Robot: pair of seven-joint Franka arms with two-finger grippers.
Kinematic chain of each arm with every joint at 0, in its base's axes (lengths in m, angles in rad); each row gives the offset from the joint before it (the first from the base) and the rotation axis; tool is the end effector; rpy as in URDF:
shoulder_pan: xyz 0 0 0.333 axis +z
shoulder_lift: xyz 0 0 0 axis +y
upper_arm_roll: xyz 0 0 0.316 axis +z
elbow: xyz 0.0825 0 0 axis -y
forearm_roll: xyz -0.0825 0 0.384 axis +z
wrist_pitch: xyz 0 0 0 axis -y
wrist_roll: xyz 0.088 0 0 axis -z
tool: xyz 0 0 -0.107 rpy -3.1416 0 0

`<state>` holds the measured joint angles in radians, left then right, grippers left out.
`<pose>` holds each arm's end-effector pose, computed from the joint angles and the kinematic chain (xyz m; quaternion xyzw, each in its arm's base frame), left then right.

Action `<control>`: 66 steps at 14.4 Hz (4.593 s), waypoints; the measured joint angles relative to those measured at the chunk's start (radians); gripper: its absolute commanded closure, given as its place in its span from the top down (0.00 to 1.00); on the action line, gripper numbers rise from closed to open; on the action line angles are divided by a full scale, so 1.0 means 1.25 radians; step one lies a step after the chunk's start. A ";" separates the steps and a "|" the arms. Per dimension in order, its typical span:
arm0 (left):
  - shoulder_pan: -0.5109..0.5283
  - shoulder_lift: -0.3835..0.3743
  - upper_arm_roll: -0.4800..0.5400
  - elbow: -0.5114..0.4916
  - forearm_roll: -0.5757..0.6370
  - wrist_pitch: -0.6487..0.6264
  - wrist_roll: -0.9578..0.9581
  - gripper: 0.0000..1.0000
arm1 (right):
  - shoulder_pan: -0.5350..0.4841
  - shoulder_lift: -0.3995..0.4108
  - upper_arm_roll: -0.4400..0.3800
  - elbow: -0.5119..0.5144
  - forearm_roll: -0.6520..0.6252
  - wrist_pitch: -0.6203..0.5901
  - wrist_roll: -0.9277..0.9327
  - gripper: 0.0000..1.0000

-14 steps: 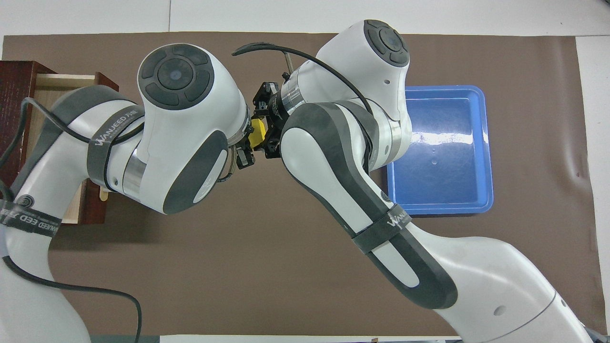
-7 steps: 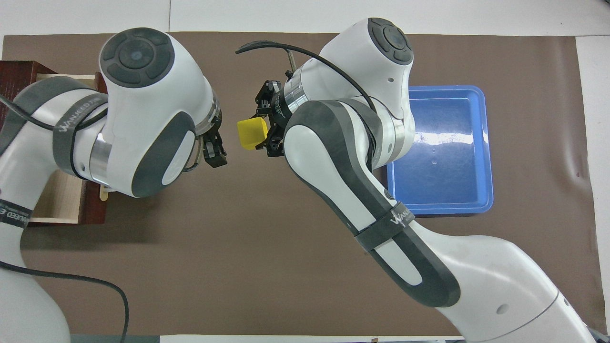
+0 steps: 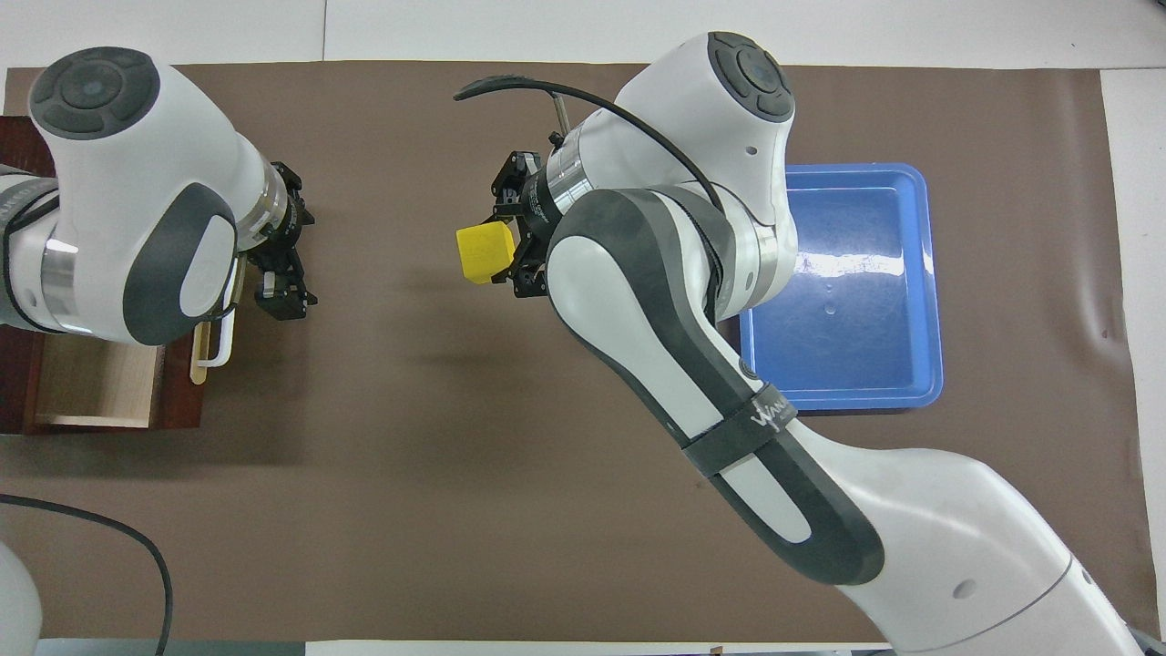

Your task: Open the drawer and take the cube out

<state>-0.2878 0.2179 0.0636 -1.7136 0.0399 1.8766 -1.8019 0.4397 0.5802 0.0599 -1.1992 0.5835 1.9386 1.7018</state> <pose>0.6038 -0.1373 0.4540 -0.7092 -0.7040 -0.0074 0.0367 0.6384 0.3777 0.4744 -0.7337 0.6092 0.2248 0.2001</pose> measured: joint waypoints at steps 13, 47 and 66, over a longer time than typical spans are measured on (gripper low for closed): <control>0.273 -0.029 -0.001 -0.062 0.005 0.108 0.438 1.00 | -0.377 -0.042 -0.009 -0.181 0.047 -0.109 -0.333 0.00; 0.227 -0.173 -0.088 0.037 -0.008 -0.265 1.413 1.00 | -0.482 -0.238 -0.011 -0.560 0.036 0.039 -0.599 1.00; 0.206 -0.172 -0.093 0.056 -0.014 -0.250 1.425 1.00 | -0.431 -0.579 -0.002 -0.549 -0.307 -0.197 -1.199 1.00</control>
<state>-0.0301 0.0026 -0.0523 -1.6436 0.0222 1.5638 -0.0201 -0.0985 -0.1440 0.0570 -1.8852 0.1998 1.6917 0.2036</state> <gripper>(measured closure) 0.000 0.000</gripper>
